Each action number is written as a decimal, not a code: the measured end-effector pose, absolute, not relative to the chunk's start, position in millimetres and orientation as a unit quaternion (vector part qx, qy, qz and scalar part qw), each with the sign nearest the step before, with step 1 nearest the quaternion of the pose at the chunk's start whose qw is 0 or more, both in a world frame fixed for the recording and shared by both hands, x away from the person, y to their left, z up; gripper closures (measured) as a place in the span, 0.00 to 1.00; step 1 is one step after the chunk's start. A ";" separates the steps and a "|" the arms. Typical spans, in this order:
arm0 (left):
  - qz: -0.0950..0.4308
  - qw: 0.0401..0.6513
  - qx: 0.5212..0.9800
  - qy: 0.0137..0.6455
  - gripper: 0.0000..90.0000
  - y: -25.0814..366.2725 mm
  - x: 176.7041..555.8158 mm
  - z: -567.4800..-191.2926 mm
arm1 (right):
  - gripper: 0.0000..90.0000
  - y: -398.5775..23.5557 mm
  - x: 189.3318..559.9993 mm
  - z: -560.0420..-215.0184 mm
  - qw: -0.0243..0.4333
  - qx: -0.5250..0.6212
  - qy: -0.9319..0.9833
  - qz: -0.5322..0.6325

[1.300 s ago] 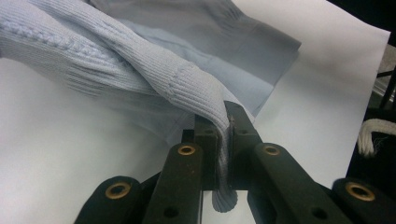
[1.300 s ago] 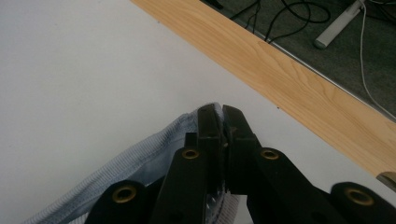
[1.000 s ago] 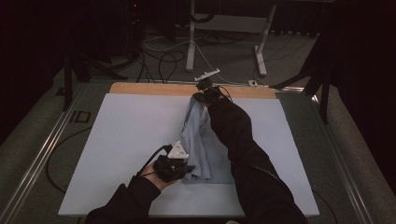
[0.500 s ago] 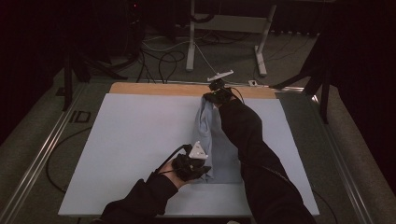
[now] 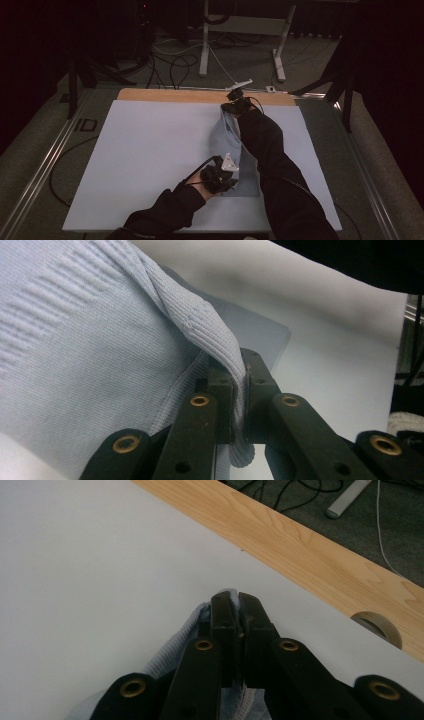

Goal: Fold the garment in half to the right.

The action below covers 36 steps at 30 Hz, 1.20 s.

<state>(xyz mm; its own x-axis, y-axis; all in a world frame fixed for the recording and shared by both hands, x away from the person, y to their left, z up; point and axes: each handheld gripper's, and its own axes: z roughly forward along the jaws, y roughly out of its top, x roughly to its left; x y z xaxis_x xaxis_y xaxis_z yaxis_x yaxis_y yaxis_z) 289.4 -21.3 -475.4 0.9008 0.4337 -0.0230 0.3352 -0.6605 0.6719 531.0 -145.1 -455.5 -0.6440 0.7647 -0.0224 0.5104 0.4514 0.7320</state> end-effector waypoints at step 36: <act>0.062 0.319 0.918 0.227 0.96 -58.5 303.8 -506.4 | 0.52 -175.0 536.3 -481.1 0.160 0.409 0.831 0.340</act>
